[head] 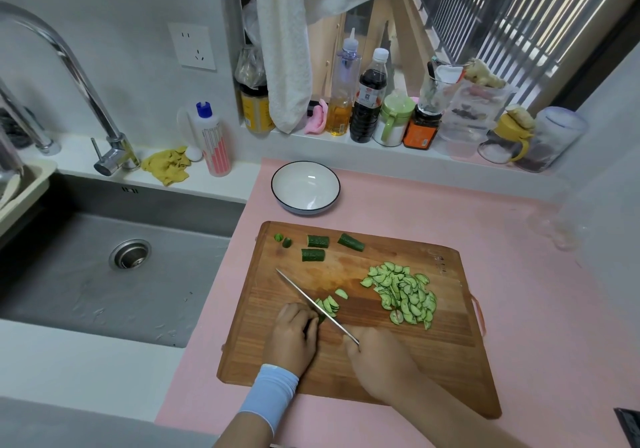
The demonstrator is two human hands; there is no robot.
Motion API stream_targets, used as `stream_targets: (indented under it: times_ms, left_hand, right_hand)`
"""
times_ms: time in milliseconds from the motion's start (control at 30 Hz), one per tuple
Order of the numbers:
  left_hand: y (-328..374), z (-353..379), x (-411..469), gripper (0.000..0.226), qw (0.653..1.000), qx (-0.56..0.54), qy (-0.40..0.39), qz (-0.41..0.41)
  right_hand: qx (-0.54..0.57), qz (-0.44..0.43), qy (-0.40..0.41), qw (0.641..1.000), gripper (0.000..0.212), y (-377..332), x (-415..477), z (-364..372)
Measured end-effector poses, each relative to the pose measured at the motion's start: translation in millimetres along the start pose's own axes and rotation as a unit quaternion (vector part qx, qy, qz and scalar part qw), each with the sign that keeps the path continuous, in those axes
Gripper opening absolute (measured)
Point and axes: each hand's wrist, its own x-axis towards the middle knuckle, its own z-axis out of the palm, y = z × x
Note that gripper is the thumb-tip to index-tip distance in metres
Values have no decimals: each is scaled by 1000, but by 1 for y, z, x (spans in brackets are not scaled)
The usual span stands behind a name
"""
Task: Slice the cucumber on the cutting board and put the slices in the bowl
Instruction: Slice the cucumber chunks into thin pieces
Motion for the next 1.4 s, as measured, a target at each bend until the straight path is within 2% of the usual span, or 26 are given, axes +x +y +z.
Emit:
stream_targets:
  times_ms: [100, 233, 300, 433, 567, 867, 967, 1267, 1400]
  left_hand:
    - [1, -1, -1, 20, 1000, 8, 3, -1]
    - [2, -1, 0, 20, 1000, 2, 8, -11]
    - [1, 0, -1, 20, 1000, 0, 5, -10]
    - [0, 0, -1, 18, 1000, 1, 0, -7]
    - [0, -1, -1, 16, 1000, 0, -2, -11]
    - [0, -1, -4, 14, 1000, -4, 2, -5]
    - [0, -1, -5, 15, 1000, -4, 3, 3]
    - [0, -1, -4, 18, 1000, 1, 1, -5]
    - [0, -1, -4, 18, 1000, 0, 6, -2]
  right_hand:
    - [-12, -25, 21, 999, 19, 1, -2, 3]
    - [6, -36, 25, 999, 22, 3, -12, 1]
    - [2, -30, 17, 999, 34, 7, -16, -2]
    - [0, -28, 13, 1000, 28, 13, -20, -6]
    - [16, -17, 1, 1000, 39, 12, -17, -3]
    - [16, 4, 1, 1000, 33, 1, 4, 2]
    - [19, 4, 0, 1000, 37, 3, 2, 3]
    - [7, -26, 16, 1000, 29, 8, -8, 2]
    - [-8, -40, 14, 999, 41, 12, -17, -3]
